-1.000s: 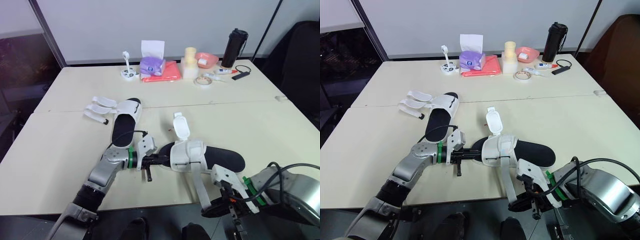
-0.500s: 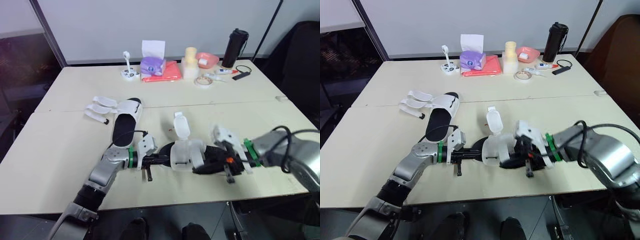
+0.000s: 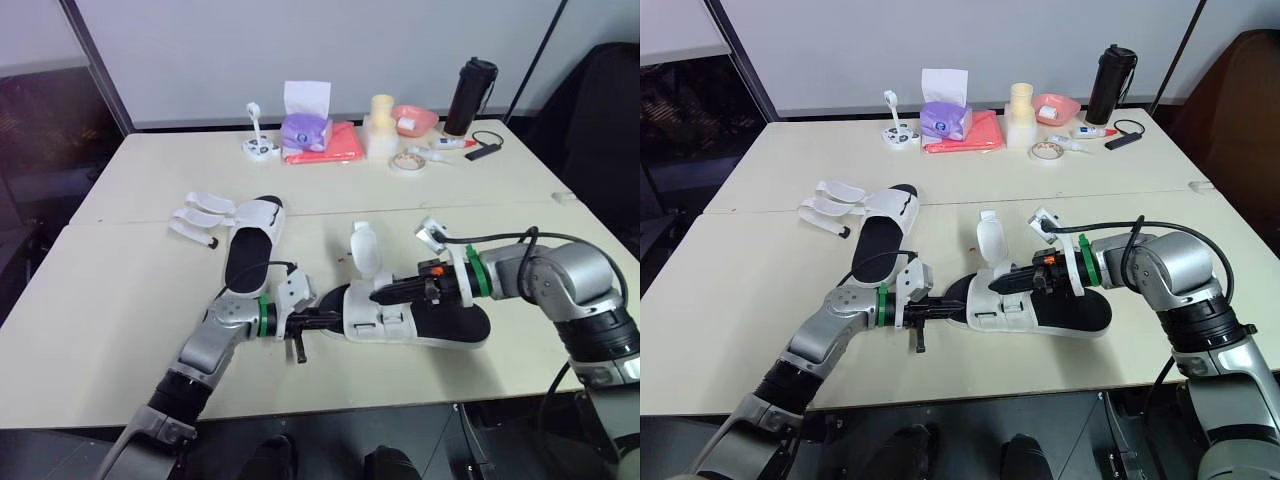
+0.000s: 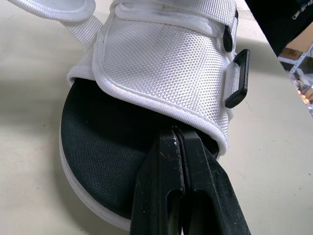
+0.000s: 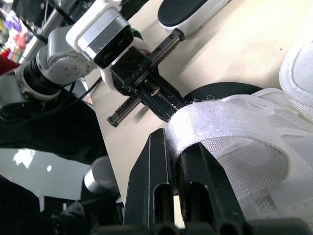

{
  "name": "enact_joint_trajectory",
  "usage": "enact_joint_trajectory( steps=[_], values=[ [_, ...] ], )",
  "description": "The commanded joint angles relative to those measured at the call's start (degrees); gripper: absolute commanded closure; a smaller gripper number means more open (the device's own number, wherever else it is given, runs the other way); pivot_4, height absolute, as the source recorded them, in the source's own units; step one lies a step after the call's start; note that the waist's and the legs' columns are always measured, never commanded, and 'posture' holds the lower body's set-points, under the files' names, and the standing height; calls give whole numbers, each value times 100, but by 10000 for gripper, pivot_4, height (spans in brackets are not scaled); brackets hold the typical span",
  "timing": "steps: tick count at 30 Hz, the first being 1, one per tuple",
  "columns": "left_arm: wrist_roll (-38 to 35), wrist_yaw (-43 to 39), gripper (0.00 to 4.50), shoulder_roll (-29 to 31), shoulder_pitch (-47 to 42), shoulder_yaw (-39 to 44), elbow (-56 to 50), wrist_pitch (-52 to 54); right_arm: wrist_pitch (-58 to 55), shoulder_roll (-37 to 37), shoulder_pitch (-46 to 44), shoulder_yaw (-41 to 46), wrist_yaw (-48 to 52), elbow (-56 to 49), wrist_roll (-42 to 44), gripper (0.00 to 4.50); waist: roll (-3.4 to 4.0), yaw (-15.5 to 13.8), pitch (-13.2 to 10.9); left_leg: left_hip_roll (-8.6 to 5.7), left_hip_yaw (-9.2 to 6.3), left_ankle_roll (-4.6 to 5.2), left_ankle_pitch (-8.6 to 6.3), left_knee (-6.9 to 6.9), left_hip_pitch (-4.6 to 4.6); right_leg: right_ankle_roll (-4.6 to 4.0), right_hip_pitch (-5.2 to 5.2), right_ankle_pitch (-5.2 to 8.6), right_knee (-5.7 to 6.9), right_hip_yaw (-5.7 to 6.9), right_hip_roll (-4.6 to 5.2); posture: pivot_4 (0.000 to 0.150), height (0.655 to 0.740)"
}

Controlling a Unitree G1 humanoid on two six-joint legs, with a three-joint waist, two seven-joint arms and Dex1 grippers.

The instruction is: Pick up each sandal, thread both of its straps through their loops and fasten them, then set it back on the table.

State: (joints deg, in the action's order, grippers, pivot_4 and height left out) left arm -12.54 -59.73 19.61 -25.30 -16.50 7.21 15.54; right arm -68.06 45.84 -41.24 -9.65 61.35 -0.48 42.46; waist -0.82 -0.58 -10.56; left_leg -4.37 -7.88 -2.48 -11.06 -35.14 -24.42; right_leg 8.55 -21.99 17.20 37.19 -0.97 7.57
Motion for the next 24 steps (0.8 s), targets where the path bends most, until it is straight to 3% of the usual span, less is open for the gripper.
enact_joint_trajectory(
  steps=[1, 7, 17, 24],
  values=[
    [101, 14, 45000, 47, 140, -110, 55, 93, -101, -36, -12, 346, -242, 127, -49, 30182, 0, 0, 0, 0, 0, 0, 0, 0, 0, 0, 0, 0, 1, 0, 0, 1500, 7400],
    [100, 10, 45000, 38, 135, -125, 54, 95, -268, -598, -92, 1063, -1070, 676, -43, 516, 0, 1, 0, 0, 0, 0, 0, -1, 2, 0, 2, -1, 1, 0, -1, 1500, 7400],
    [102, 18, 45000, 33, 130, -123, 62, 102, -224, -803, -219, 1674, -1619, 1037, -120, 516, 1, 4, 0, -3, 1, 0, 0, 4, -1, 1, -5, -2, 5, -2, 0, 1500, 7400],
    [107, 12, 45000, 20, 119, -134, 80, 94, -163, -840, -422, 1486, -1549, 1311, -291, 516, 2, 24, 1, -3, 1, 0, 0, 5, 0, 1, -5, -2, 6, -2, 0, 1500, 7400]
  ],
)
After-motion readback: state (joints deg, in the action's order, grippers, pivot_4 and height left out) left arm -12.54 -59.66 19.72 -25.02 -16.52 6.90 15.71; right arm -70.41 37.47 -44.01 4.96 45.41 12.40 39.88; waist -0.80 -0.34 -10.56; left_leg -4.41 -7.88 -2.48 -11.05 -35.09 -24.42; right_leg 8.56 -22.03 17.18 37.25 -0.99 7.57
